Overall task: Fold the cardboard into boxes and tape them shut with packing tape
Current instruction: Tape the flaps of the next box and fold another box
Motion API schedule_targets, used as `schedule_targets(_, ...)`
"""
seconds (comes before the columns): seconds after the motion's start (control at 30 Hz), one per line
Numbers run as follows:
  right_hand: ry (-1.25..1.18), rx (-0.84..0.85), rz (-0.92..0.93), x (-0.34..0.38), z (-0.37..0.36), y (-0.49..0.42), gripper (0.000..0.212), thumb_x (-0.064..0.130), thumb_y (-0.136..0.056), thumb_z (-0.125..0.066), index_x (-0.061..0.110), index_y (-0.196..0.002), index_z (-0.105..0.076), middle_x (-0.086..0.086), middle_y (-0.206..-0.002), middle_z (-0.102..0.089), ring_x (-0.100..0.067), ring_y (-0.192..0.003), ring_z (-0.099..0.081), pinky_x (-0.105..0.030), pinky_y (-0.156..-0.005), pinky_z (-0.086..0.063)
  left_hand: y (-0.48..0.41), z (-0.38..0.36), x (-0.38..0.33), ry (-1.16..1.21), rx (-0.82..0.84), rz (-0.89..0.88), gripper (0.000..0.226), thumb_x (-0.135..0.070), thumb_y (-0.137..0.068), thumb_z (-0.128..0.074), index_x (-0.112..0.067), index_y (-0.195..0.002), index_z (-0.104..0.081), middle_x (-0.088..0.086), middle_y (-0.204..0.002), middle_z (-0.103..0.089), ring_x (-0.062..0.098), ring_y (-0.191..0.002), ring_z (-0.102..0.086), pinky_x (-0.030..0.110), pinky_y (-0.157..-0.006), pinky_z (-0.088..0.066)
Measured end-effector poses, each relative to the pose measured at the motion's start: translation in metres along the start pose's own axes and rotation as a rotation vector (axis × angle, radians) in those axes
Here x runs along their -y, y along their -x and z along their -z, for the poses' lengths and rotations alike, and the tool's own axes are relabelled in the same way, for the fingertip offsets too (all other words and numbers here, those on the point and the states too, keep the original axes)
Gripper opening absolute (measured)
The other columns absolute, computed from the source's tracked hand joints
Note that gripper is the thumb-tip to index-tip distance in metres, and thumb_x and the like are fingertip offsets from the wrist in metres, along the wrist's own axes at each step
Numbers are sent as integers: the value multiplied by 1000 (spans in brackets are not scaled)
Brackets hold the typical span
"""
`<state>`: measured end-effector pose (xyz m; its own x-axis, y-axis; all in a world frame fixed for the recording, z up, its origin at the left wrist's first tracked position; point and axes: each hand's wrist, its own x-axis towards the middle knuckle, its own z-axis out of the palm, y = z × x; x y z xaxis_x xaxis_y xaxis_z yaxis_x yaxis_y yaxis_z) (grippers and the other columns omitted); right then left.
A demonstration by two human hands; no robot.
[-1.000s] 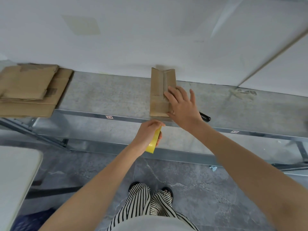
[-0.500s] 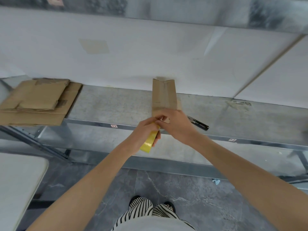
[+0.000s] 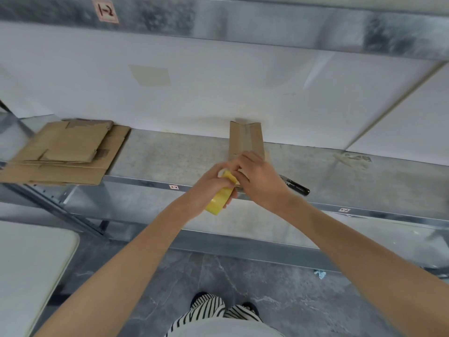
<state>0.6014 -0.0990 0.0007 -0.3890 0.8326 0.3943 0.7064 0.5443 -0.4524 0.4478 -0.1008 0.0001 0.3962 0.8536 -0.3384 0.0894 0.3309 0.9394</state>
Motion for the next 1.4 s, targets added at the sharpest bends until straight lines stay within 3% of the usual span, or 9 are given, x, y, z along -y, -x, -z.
schedule_targets(0.23,-226,-71,-301,5,19,-14,6,9,-87,-59,9,-81,-58,5,-71,-59,-15,-68,-56,-32,-66,-47,9,9,-17,-399,-68,-48,59,-51,-81,-61,-35,-132,-34,3,-107,-65,21,-86,-68,36,-78,-56)
schedule_targets(0.33,-319,-77,-408,1,28,-19,10,7,-86,-59,12,-78,-56,11,-68,-56,-7,-63,-51,-21,-62,-42,15,12,-22,-544,-98,-140,66,-48,-80,-59,-36,-138,-30,0,-93,-69,14,-88,-65,30,-81,-49)
schedule_targets(0.43,-385,-101,-499,-7,37,-18,23,5,-85,-58,21,-70,-51,8,-68,-54,-3,-60,-48,-12,-55,-38,15,16,-24,-617,-108,-223,20,-32,-89,-61,-25,-106,-54,-4,-74,-69,5,-68,-66,23,-70,-50)
schedule_targets(0.5,-424,-114,-540,-10,41,-17,24,3,-83,-58,21,-69,-50,7,-68,-54,-2,-59,-47,-9,-54,-37,10,28,-19,-750,-187,-241,25,-38,-89,-60,-19,-73,-57,-4,-61,-63,7,-57,-61,29,-64,-47)
schedule_targets(0.63,-458,-106,-590,-15,41,-17,20,3,-84,-56,18,-71,-50,0,-71,-56,-10,-64,-50,-16,-59,-41,7,49,-15,-1026,-350,-187,51,-55,-88,-54,-10,-64,-58,0,-54,-62,19,-61,-62,31,-63,-45)
schedule_targets(0.77,-492,-181,-680,-29,44,-15,17,6,-87,-56,16,-75,-52,-6,-74,-60,-18,-73,-57,-29,-71,-49,9,54,-16,-912,-263,-241,44,-52,-81,-48,-13,-60,-51,1,-55,-59,27,-63,-64,33,-59,-44)
schedule_targets(0.93,-532,-206,-747,-36,39,-9,16,3,-87,-55,14,-75,-52,-2,-77,-60,-15,-70,-59,-22,-68,-49,-8,64,-27,-1235,-413,-195,52,-60,-78,-46,-12,-60,-49,4,-58,-57,21,-57,-55,27,-54,-35)
schedule_targets(1.03,-572,-277,-797,-43,37,-4,20,-1,-88,-52,13,-74,-53,-4,-78,-61,-10,-66,-57,-15,-62,-52,-15,67,-28,-1150,-406,-224,55,-63,-77,-45,-12,-61,-54,2,-58,-58,18,-58,-55,27,-55,-35)
schedule_targets(1.4,-714,-369,-967,-73,32,16,15,2,-88,-57,11,-76,-53,-3,-75,-63,-12,-63,-58,-32,-76,-53,-45,67,-32,-1133,-377,-362,53,-45,-89,-58,2,-63,-54,22,-64,-54,24,-56,-43,31,-53,-30)
